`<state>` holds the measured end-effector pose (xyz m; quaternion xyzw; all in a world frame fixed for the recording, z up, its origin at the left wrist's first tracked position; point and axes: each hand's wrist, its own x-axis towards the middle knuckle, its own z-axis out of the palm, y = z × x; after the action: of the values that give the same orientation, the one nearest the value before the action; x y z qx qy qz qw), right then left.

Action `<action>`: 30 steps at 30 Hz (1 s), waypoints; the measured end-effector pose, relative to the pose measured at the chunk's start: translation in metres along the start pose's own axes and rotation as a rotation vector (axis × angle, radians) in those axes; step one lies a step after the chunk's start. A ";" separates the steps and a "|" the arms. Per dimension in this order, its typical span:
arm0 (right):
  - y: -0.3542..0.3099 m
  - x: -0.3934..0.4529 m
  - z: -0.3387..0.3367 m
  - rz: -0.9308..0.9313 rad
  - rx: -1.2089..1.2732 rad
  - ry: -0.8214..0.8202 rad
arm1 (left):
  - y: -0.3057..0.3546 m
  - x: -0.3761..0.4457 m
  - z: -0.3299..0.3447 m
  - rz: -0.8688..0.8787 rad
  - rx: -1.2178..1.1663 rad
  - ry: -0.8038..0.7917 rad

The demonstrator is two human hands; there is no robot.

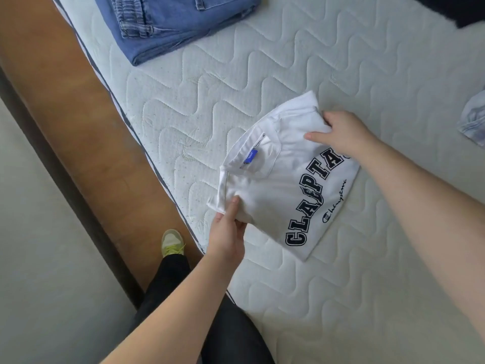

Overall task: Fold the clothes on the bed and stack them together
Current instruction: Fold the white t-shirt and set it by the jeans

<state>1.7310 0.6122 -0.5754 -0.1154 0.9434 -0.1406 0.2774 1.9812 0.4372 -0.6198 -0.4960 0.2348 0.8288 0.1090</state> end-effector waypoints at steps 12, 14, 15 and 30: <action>-0.072 -0.179 -0.001 0.126 0.693 0.160 | 0.145 -0.117 -0.068 0.394 0.678 -0.055; -0.086 -0.198 -0.004 0.122 0.749 0.139 | 0.164 -0.144 -0.077 0.455 0.746 -0.058; -0.092 -0.207 -0.006 0.114 0.771 0.127 | 0.172 -0.157 -0.080 0.470 0.770 -0.055; -0.184 -0.303 -0.042 -0.102 0.837 0.134 | 0.226 -0.316 -0.095 0.649 0.839 0.100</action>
<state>1.9819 0.5389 -0.3320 -0.0298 0.8140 -0.5321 0.2310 2.1141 0.2111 -0.3182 -0.3507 0.6923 0.6301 0.0248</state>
